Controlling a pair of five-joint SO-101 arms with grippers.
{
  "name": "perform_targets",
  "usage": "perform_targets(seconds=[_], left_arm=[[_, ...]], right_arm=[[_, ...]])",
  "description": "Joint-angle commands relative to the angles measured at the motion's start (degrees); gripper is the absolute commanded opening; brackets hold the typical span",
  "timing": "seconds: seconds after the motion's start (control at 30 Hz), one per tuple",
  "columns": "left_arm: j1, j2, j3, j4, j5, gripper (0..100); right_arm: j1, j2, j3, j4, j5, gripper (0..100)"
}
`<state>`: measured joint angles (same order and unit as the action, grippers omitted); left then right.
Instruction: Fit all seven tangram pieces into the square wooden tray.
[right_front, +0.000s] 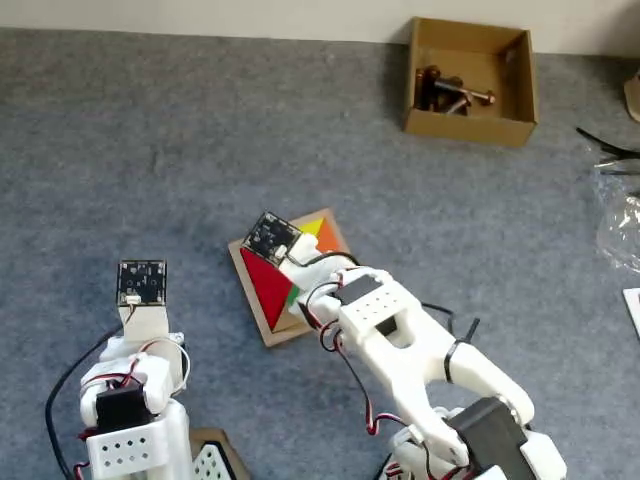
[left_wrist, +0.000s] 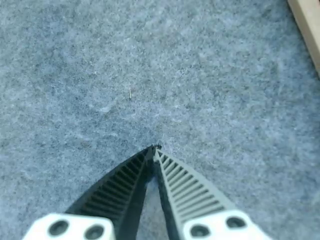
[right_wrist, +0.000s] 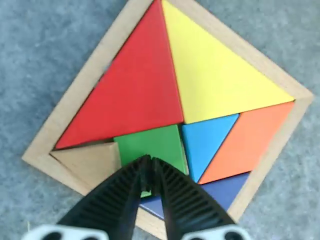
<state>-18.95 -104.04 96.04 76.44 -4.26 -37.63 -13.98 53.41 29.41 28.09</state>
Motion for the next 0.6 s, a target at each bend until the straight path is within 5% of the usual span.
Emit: perform_targets(seconds=[0.0,0.57], left_arm=[[-0.7,-0.3,1.1,0.3,0.5,1],[-0.7,-0.3,1.1,0.3,0.5,1]], right_arm=[[0.9,-0.2,-0.9,0.5,-0.6,0.4],[6.3,0.7,-0.9,-1.3,-0.6,0.4]])
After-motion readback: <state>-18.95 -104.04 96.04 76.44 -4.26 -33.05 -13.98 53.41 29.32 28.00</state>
